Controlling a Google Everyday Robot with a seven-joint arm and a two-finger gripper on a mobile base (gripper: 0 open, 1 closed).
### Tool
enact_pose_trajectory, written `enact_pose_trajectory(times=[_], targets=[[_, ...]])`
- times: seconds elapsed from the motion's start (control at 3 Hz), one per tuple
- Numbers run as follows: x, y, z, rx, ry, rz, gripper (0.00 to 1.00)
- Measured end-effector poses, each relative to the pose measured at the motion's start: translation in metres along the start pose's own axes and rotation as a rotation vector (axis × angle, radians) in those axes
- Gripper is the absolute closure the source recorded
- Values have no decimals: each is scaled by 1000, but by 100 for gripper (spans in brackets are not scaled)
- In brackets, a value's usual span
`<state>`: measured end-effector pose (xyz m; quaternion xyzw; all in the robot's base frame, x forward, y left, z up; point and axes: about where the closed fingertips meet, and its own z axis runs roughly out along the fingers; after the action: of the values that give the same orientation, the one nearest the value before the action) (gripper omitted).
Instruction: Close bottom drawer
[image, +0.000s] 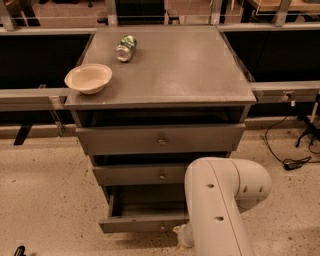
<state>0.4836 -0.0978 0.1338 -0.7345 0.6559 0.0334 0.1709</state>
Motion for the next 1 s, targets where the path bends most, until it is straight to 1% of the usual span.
enact_pose_trajectory(times=[0.33, 0.67, 1.0], targets=[[-4, -12, -8, 86, -54, -22, 72], [-4, -12, -7, 80, -47, -20, 95], [-20, -14, 7, 79, -114, -35, 100]])
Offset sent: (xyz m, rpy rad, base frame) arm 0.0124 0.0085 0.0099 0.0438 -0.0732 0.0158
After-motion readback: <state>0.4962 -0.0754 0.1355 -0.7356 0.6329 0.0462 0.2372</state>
